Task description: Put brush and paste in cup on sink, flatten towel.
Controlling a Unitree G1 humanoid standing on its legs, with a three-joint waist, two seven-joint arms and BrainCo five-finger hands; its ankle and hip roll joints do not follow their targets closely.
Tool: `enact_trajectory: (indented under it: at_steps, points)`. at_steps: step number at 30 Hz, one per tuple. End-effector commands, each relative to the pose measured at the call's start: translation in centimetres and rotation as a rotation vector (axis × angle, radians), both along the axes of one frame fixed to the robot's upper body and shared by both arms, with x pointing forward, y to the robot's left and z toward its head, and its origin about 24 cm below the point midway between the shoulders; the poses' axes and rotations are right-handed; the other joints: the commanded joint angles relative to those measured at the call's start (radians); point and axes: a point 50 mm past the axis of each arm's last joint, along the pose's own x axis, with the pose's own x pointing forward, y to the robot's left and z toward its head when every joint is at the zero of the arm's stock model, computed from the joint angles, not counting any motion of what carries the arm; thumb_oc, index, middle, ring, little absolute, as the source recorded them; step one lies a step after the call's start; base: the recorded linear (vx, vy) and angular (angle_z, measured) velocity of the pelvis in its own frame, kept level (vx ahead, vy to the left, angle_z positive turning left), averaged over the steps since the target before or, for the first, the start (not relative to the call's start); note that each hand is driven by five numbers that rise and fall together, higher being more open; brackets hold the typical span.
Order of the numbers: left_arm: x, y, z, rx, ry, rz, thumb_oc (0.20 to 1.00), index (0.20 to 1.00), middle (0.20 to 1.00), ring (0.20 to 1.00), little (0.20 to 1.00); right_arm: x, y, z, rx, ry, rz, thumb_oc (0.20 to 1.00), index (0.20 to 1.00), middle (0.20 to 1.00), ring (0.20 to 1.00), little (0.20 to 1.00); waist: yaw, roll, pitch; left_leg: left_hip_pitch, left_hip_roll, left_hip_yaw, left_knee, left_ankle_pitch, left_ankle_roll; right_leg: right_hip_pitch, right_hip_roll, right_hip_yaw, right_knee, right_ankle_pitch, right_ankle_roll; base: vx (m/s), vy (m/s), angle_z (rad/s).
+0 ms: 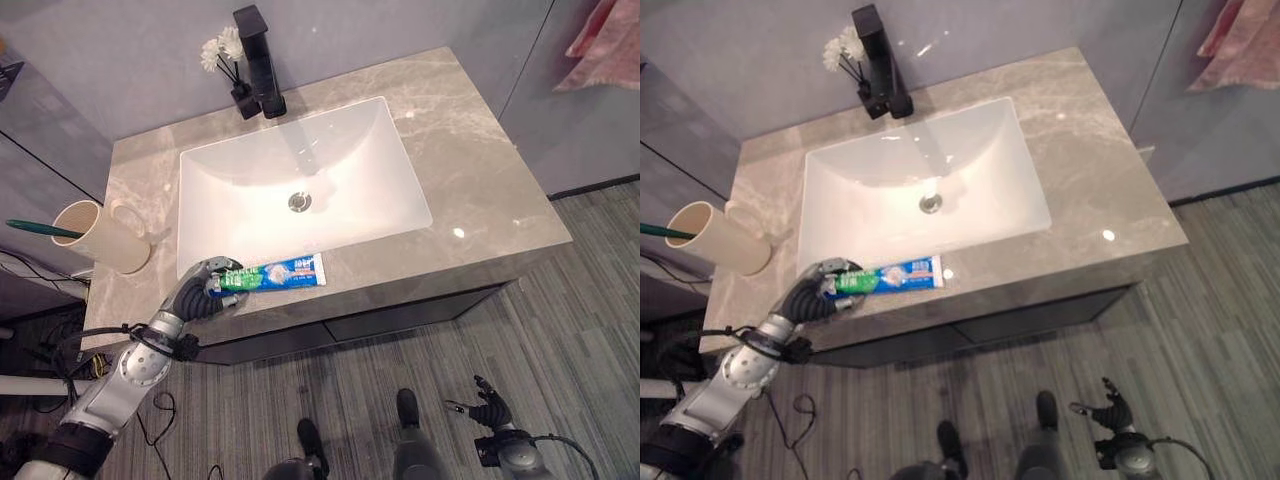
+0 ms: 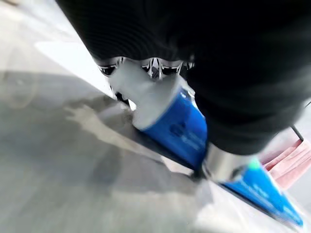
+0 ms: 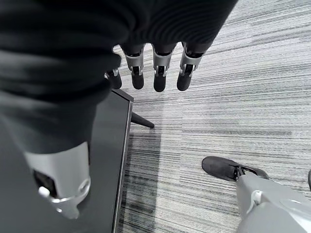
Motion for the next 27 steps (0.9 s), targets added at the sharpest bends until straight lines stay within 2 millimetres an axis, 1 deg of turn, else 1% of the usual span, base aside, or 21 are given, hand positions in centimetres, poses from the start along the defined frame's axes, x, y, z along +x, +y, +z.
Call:
enact_trajectory:
  at_steps: [1,3,8,12,13,14,15,16,17,18,20,21,22,23,24,25,26,27]
  points:
    - [-0.3,-0.5,-1.0,0.245,0.055,-0.121,0.2,0.2,0.2,0.2,0.2,2.1,0.1,1.3,-0.027,-0.096,0.023,1.0,1.0,1.0,1.0,1.0,-0.027,0.011,0.027,0.061,0.026,-0.049,0.011,-0.017,-0.042,0.062,-0.004,-0.003,0.051,-0.089,0.049,0.0,0.0,0.0]
    - [-0.4,-0.7,-0.8,0.354,0.047,-0.174,0.2,0.2,0.2,0.2,0.2,1.9,0.1,1.2,-0.027,-0.095,0.023,1.0,1.0,1.0,1.0,1.0,-0.031,0.005,0.019,0.079,0.029,-0.046,0.011,-0.022,-0.043,0.078,-0.001,-0.004,0.051,-0.096,0.049,0.01,-0.004,-0.03]
    - [-0.4,-0.6,-0.7,0.39,0.027,-0.184,0.2,0.2,0.2,0.2,0.2,1.0,0.1,0.6,-0.011,-0.071,-0.009,1.0,1.0,1.0,1.0,1.0,-0.03,-0.013,-0.008,0.11,0.036,-0.046,0.011,-0.03,-0.045,0.116,0.005,-0.012,0.05,-0.104,0.047,0.03,-0.009,-0.07]
    - [-0.2,-0.8,-0.1,0.384,-0.041,-0.16,0.2,0.2,0.2,0.2,0.2,-0.1,0.0,-0.2,0.03,-0.055,-0.102,1.0,1.0,1.0,1.0,1.0,-0.024,-0.04,-0.042,0.135,0.043,-0.052,0.011,-0.034,-0.046,0.146,0.01,-0.019,0.05,-0.107,0.044,0.0,0.0,0.0]
    - [-0.2,-0.8,-0.1,0.385,-0.041,-0.159,0.2,0.2,0.2,0.2,0.2,-0.1,0.1,-0.2,0.03,-0.055,-0.101,1.0,1.0,1.0,1.0,1.0,-0.024,-0.041,-0.041,0.136,0.043,-0.052,0.011,-0.034,-0.046,0.147,0.01,-0.02,0.049,-0.107,0.044,0.0,0.0,0.0]
    - [-0.1,-0.5,0.4,0.399,-0.076,-0.133,0.2,0.2,0.2,0.2,0.2,-0.5,-0.1,-0.4,0.063,-0.065,-0.173,1.0,1.0,1.0,1.0,1.0,-0.02,-0.054,-0.059,0.143,0.046,-0.056,0.011,-0.036,-0.046,0.156,0.012,-0.025,0.048,-0.108,0.044,0.0,0.0,0.0]
    - [-0.1,-0.5,0.4,0.4,-0.076,-0.132,0.2,0.2,0.2,0.2,0.2,-0.5,-0.1,-0.5,0.064,-0.065,-0.173,1.0,1.0,1.0,1.0,1.0,-0.021,-0.055,-0.059,0.144,0.046,-0.056,0.011,-0.036,-0.046,0.158,0.012,-0.025,0.048,-0.108,0.044,0.0,-0.001,0.03]
    - [0.1,-0.1,1.5,0.427,-0.142,-0.099,0.2,0.2,0.2,0.2,0.2,-1.0,-0.8,-0.5,0.119,-0.11,-0.328,1.0,1.0,1.0,1.0,1.0,-0.017,-0.071,-0.078,0.152,0.048,-0.058,0.011,-0.04,-0.046,0.168,0.016,-0.028,0.045,-0.107,0.044,0.0,0.0,0.0]
    - [0.1,-0.1,1.5,0.429,-0.142,-0.099,0.2,0.2,0.2,0.2,0.2,-1.0,-0.8,-0.5,0.121,-0.11,-0.329,1.0,1.0,1.0,1.0,1.0,-0.017,-0.072,-0.077,0.154,0.048,-0.058,0.011,-0.04,-0.046,0.17,0.015,-0.028,0.044,-0.107,0.044,0.0,0.0,0.0]
    - [0.2,0.3,2.9,0.459,-0.219,-0.067,0.2,0.2,0.2,0.2,0.2,-0.8,-1.9,0.3,0.166,-0.207,-0.472,1.0,1.0,1.0,1.0,1.0,-0.014,-0.087,-0.095,0.157,0.051,-0.061,0.011,-0.043,-0.047,0.176,0.018,-0.029,0.041,-0.106,0.044,0.0,0.0,0.0]
    - [0.2,0.3,2.9,0.46,-0.219,-0.067,0.2,0.2,0.2,0.2,0.2,-0.8,-1.9,0.3,0.168,-0.206,-0.472,1.0,1.0,1.0,1.0,1.0,-0.014,-0.087,-0.095,0.158,0.051,-0.06,0.011,-0.044,-0.047,0.176,0.018,-0.028,0.04,-0.106,0.044,0.0,0.0,0.0]
    - [0.3,0.6,4.9,0.489,-0.329,-0.031,0.2,0.2,0.2,0.2,0.2,0.0,-3.5,2.3,0.152,-0.341,-0.545,1.0,1.0,1.0,1.0,1.0,-0.014,-0.102,-0.108,0.165,0.053,-0.063,0.011,-0.051,-0.048,0.185,0.019,-0.031,0.038,-0.108,0.046,0.0,0.0,0.0]
    - [0.1,0.8,6.1,0.5,-0.395,-0.01,0.2,0.2,0.2,0.2,0.2,0.3,-4.4,3.5,0.136,-0.41,-0.572,1.0,1.0,1.0,1.0,1.0,-0.015,-0.113,-0.118,0.165,0.055,-0.061,0.011,-0.05,-0.048,0.187,0.02,-0.029,0.036,-0.103,0.046,0.0,0.0,0.0]
    - [0.0,0.9,7.4,0.479,-0.475,0.031,0.2,0.2,0.2,0.2,0.2,0.7,-5.6,5.4,0.092,-0.506,-0.593,1.0,1.0,1.0,1.0,1.0,-0.017,-0.121,-0.128,0.168,0.056,-0.062,0.011,-0.052,-0.048,0.189,0.02,-0.031,0.035,-0.103,0.047,0.0,0.0,0.0]
    - [-0.1,1.1,9.5,0.416,-0.613,0.107,0.2,0.2,0.2,0.2,0.2,1.9,-7.0,9.3,-0.02,-0.658,-0.561,1.0,1.0,1.0,1.0,1.0,-0.022,-0.135,-0.143,0.171,0.057,-0.062,0.011,-0.057,-0.046,0.192,0.019,-0.029,0.032,-0.101,0.048,-0.01,0.038,0.01]
    - [-0.2,1.3,10.0,0.375,-0.656,0.148,0.2,0.2,0.2,0.2,0.2,2.4,-7.2,11.0,-0.078,-0.721,-0.528,1.0,1.0,1.0,1.0,1.0,-0.024,-0.14,-0.15,0.173,0.056,-0.061,0.011,-0.06,-0.046,0.192,0.018,-0.028,0.031,-0.1,0.049,0.01,0.041,0.03]
    - [-0.4,1.1,10.8,0.317,-0.72,0.17,0.2,0.2,0.2,0.2,0.2,3.2,-7.5,13.4,-0.127,-0.816,-0.503,1.0,1.0,1.0,1.0,1.0,-0.026,-0.147,-0.157,0.178,0.056,-0.061,0.011,-0.069,-0.044,0.197,0.018,-0.027,0.03,-0.104,0.05,0.02,0.037,0.03]
    - [-0.7,1.1,11.5,0.254,-0.78,0.21,0.2,0.2,0.2,0.2,0.2,4.1,-7.3,16.1,-0.172,-0.924,-0.458,1.0,1.0,1.0,1.0,1.0,-0.028,-0.154,-0.164,0.182,0.054,-0.058,0.011,-0.073,-0.04,0.197,0.016,-0.022,0.031,-0.103,0.051,0.0,0.0,0.0]
